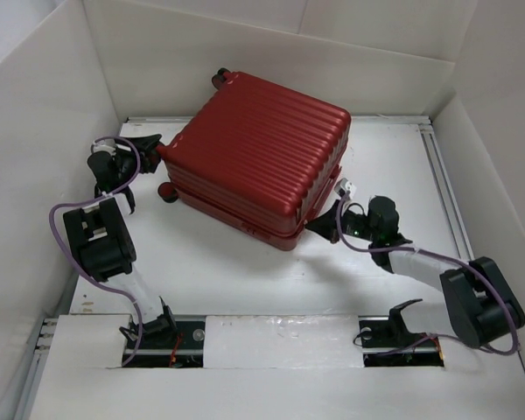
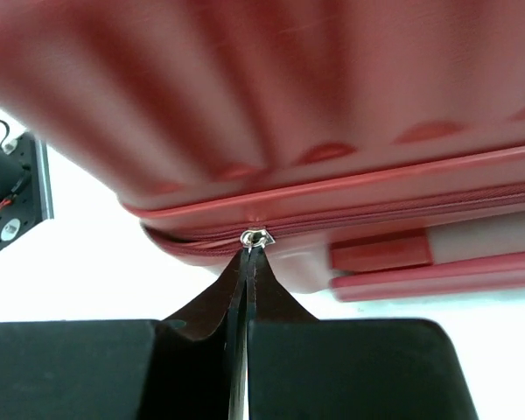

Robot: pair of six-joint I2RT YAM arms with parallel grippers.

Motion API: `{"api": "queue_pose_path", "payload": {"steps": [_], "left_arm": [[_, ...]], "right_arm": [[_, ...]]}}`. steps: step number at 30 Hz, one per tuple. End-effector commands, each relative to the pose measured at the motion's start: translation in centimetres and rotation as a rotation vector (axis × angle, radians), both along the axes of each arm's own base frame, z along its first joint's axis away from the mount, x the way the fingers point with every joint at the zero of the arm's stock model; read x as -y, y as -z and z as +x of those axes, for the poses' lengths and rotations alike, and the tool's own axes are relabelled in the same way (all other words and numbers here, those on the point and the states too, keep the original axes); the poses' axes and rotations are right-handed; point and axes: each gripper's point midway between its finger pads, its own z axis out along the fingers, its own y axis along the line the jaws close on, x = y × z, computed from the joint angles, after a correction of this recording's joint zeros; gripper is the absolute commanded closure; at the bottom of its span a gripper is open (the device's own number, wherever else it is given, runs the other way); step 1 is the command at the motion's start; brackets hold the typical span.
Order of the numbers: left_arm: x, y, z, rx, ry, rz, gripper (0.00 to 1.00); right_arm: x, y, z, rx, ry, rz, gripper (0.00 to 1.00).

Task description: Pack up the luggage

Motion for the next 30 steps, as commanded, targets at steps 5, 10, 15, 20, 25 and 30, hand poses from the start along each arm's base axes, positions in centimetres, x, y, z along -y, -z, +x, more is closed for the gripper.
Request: {"api": "queue_pose_path", "payload": {"steps": [5, 10, 15, 20, 25, 30], "left_arm": [[0.1, -3.3, -1.5, 0.127, -0.015, 0.038, 1.00], [0.7, -3.4, -2.1, 0.125, -0.024, 0.062, 1.00], [2.1, -4.1, -2.8, 0.139, -0.013, 0.066, 1.00], [3.6, -3.1, -5.4, 0.132, -0.012, 0.041, 1.00], [4.6, -3.9, -8.5, 0.174, -0.012, 0.034, 1.00], [6.9, -1.8, -12.1, 0.159, 0.021, 0.011, 1.00]], "right_arm": [[-2.4, -0.8, -5.8, -0.030, -0.001, 0.005, 1.00], [-3.0, -2.0, -8.5, -0.040, 0.078, -0.003, 1.00], [-4.6, -3.4, -10.2, -0.114, 0.131, 0.059, 1.00], [-8.9, -2.6, -8.8, -0.168, 0.221, 0.032, 1.00], [-14.5, -4.4, -10.7, -0.165, 0.193, 0.074, 1.00], [-14.0, -5.5, -7.5, -0.176, 0.404, 0.133, 1.00]]}}
